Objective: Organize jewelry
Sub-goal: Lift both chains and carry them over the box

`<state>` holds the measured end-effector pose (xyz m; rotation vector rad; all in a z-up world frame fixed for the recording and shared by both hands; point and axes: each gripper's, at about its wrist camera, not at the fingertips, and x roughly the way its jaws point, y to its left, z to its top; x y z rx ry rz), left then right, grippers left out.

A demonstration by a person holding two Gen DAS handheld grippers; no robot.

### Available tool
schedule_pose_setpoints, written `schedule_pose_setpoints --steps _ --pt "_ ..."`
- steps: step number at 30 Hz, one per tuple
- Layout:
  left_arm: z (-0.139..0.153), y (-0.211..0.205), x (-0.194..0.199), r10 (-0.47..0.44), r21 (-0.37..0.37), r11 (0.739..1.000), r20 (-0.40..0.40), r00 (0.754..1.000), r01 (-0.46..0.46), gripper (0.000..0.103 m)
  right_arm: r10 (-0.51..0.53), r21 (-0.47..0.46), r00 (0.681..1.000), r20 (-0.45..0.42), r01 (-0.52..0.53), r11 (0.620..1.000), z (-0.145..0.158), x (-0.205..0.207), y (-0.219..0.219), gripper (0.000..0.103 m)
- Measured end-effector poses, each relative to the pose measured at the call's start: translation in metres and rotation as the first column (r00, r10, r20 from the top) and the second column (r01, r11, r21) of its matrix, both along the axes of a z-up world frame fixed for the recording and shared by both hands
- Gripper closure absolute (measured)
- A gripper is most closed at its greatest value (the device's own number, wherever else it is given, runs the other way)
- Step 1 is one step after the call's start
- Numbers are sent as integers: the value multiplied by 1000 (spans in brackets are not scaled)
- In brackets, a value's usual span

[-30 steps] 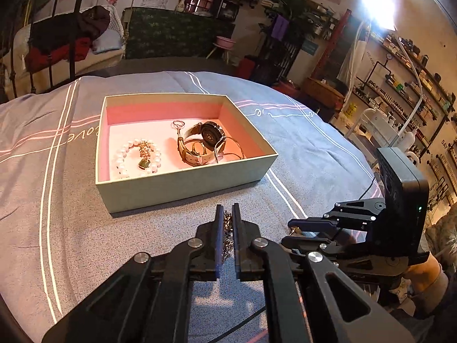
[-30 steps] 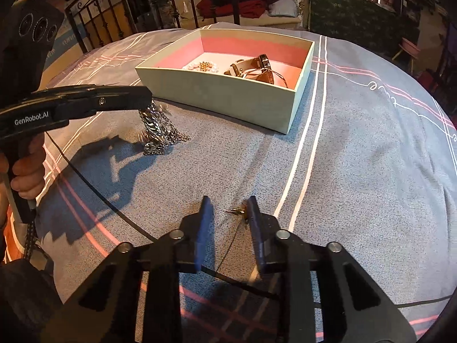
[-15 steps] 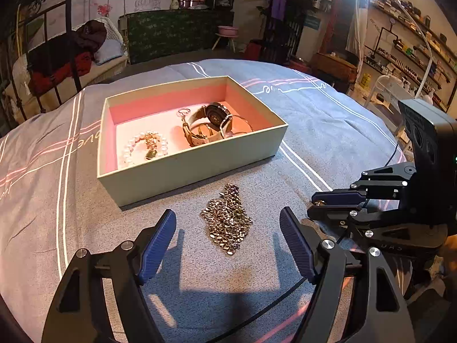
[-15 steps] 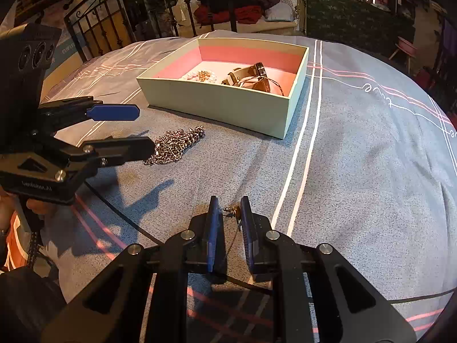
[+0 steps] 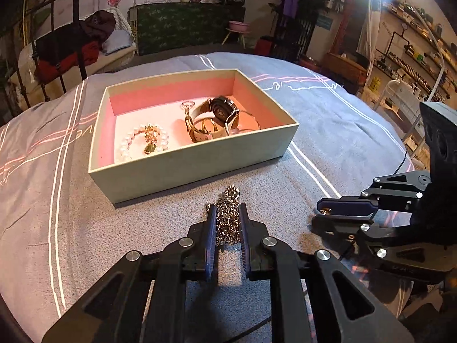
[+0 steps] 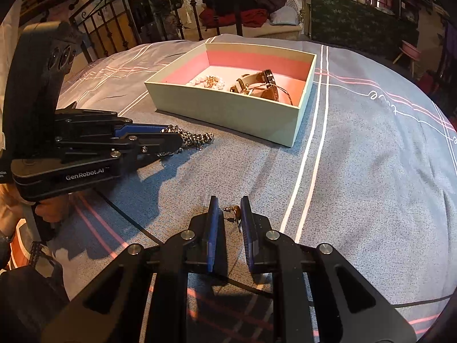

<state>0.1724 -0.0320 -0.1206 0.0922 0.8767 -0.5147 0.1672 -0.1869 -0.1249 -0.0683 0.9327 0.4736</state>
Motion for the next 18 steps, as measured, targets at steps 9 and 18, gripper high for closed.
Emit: schedule_pose_setpoints --steps 9,18 --pt "56 12 -13 10 -62 998 102 995 -4 89 57 -15 994 95 -56 998 33 8 20 86" --pt "99 17 19 76 -94 994 190 979 -59 89 63 -9 979 192 -62 998 75 49 36 86"
